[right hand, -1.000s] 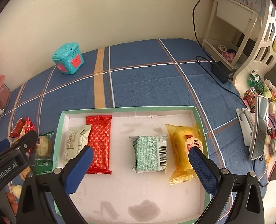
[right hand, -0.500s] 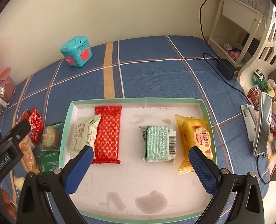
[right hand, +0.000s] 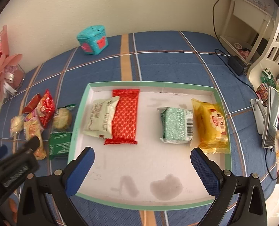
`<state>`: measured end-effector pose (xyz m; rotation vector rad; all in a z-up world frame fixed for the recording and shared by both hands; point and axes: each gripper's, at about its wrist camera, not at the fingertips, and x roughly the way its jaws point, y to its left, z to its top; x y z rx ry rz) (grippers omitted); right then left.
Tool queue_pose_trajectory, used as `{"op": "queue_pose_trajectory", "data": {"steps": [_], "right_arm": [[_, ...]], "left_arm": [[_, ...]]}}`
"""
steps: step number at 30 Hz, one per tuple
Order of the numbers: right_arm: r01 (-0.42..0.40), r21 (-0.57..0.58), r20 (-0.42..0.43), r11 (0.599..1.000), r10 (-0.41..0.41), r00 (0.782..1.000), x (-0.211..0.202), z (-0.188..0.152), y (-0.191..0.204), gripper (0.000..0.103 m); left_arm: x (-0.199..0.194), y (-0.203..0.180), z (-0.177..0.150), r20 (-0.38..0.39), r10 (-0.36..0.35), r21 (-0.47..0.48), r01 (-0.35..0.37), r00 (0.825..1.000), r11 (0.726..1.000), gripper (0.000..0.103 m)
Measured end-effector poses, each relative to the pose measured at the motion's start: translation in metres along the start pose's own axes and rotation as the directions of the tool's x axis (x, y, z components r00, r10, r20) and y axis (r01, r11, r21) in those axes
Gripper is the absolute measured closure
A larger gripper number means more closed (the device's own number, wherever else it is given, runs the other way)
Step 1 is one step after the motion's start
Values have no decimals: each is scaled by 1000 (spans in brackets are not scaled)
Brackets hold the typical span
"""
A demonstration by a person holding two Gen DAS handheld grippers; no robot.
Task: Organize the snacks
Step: 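Move both open tools away from the tray toward the snack pile, then grasp the yellow jelly cup with the left tool while the right tool grasps the dark green biscuit pack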
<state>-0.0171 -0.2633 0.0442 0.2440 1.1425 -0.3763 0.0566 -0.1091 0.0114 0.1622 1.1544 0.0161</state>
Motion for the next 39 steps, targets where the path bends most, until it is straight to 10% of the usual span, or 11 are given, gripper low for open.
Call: {"op": "queue_pose_trajectory", "data": {"steps": [28,39], "right_arm": [[-169,-102,-105,980,158,982,18,-32,80,0],[-243,-129,-146,961,224,964,33,-33,116,0]], "left_arm": [[8,109,-28,4,5,-257,-4,1000,966,2],[56,141,-40,-144,-9,-326,-39,989,945,2]]}}
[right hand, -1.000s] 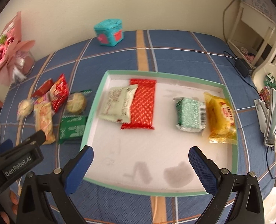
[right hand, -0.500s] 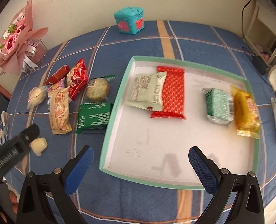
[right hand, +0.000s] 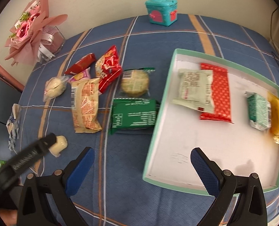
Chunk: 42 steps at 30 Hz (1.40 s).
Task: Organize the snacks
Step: 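Grasp the yellow jelly cup with the left tool while the right tool grasps the dark green biscuit pack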
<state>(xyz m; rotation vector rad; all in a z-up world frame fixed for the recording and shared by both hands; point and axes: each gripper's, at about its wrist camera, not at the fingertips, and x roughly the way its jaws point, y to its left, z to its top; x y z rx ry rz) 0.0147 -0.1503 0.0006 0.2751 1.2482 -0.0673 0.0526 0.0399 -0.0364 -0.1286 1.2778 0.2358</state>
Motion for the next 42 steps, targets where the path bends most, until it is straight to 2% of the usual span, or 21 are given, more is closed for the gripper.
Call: {"op": "queue_pose_trajectory", "data": {"steps": [4,7,9,11,15,17,23,26,32,35,42], "right_arm": [[-25,2,-5,1000,25,1000,7,4,3,0],[-33,7,1,999,33,999,10,8,6,0],[-33,12,13,999,33,999,11,11,6,1],[-37,13,24,999,36,999,11,13,7,2],[-53,-15,61,998,54,997,8,18,14,7],[-48,-34,71,998,50,996,8,20,18,8],[-25,-71,64,997,30,997,19,26,25,15],[-12,-72,63,997,16,998,22,28,25,16],[-6,-91,54,996,11,998,32,33,26,25],[0,-82,45,997,4,999,37,36,22,31],[5,-74,46,997,-2,999,40,39,19,34]], "left_arm": [[10,1,1,-16,12,-4,-12,1000,1000,2],[17,2,0,-31,-13,-18,13,999,1000,3],[21,1,1,-37,-17,-17,16,999,1000,10],[24,0,0,-45,-19,-9,18,999,1000,22],[29,2,3,-54,-38,-6,38,998,999,28],[31,3,4,-49,-39,0,39,998,999,35],[41,5,9,-57,-46,-7,46,997,999,39],[46,8,12,-60,-57,-11,56,997,998,48],[56,11,21,-73,-76,-1,76,994,997,54],[60,9,23,-77,-77,2,78,994,997,54],[73,17,26,-95,-93,-10,92,991,996,55]]}}
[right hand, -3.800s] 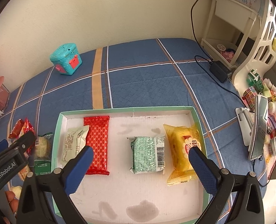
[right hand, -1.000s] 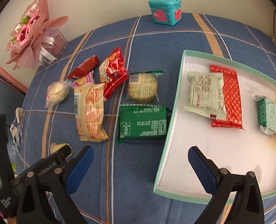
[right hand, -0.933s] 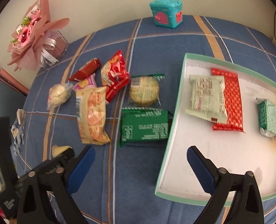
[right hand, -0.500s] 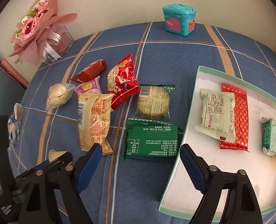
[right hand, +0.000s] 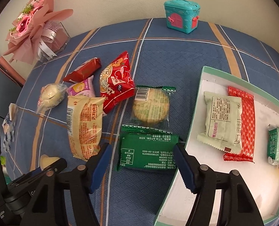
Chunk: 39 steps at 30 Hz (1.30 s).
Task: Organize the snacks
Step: 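Grasp the yellow jelly cup with the left tool while the right tool grasps the dark green biscuit pack, then lift the jelly cup with the left tool while the right tool carries the green pack into the tray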
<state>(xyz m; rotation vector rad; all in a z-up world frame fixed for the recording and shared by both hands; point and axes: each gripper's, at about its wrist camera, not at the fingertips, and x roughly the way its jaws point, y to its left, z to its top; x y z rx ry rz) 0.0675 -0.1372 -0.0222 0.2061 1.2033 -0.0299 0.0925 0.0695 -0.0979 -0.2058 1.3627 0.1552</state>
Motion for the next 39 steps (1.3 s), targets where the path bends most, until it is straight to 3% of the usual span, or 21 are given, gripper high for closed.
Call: {"op": "queue_pose_trajectory", "data": {"steps": [7,23,36,39], "right_arm": [[-26,45,9,999,26,1000,-5,3,-8,36],[104,-44,10,994,-104,995,11,6,17,37],[-10,62,-6,998,11,1000,15,10,1,35],[-72,68,-7,995,72,997,13,11,2,35]], "left_arm": [[-2,4,1,5,-10,-3,10,1000,1000,55],[-9,0,-7,6,-14,2,14,1000,1000,54],[-10,3,-8,6,-22,-4,22,1000,1000,54],[-9,4,-8,4,-27,-10,27,1000,1000,55]]}}
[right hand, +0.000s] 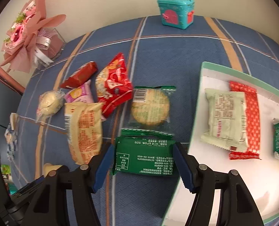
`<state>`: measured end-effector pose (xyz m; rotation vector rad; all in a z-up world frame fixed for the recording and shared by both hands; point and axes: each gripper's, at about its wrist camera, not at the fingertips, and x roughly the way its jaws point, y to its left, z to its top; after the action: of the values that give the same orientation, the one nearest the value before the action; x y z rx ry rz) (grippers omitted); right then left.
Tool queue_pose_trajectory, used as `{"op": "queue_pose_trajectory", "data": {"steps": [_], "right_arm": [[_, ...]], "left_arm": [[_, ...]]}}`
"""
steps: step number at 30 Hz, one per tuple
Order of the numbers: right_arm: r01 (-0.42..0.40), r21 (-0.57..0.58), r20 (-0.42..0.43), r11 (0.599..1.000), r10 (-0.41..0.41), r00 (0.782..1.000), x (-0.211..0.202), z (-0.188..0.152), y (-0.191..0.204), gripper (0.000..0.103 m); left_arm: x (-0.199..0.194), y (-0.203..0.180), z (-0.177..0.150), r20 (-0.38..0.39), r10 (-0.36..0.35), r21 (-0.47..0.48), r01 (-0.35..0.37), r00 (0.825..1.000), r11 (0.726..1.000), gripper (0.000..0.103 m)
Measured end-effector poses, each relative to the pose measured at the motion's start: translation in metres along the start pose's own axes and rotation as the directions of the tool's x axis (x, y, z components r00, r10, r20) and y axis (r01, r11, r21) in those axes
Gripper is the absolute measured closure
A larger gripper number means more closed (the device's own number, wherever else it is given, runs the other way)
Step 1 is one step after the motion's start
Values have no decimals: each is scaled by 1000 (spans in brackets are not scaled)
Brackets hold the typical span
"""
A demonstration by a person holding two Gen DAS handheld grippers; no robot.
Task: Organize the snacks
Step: 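Lift the jelly cup with the left tool while the right tool carries the green pack into the tray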
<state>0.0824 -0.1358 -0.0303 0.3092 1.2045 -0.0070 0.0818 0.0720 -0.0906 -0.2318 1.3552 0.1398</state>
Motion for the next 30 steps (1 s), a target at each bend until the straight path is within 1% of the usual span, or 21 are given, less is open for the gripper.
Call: {"op": "queue_pose_trajectory", "data": {"steps": [2,4,9,12,14,16,22,26,30], "right_arm": [[-25,8,1,1000,25,1000,-2,-2,3,35],[-16,10,8,1000,15,1000,-3,-2,4,35],[46,4,1,999,-46,999,0,-1,5,35],[45,-13,-14,999,-45,999,6,-3,11,35],[63,-42,-19,997,-64,998,10,-5,18,34],[101,-78,-21,992,-103,995,15,-7,24,34],[159,-148,-12,976,-162,987,22,-13,40,32],[181,-174,-8,968,-185,983,25,-15,46,30],[172,-163,-17,971,-177,984,30,-21,43,30]], "left_arm": [[0,2,0,-2,-1,-7,1,1000,1000,54],[0,3,0,-2,-4,-13,4,1000,1000,55],[-2,3,0,4,-6,-5,6,1000,1000,54],[-3,5,-1,2,-7,-9,7,1000,1000,55],[-2,7,1,-1,-18,-18,18,1000,1000,54],[-2,10,2,-4,-30,-26,30,1000,999,54],[-2,20,4,-7,-59,-42,59,998,997,54],[-2,30,7,-12,-88,-68,87,996,994,54],[-2,34,9,-10,-81,-65,80,997,995,54]]}}
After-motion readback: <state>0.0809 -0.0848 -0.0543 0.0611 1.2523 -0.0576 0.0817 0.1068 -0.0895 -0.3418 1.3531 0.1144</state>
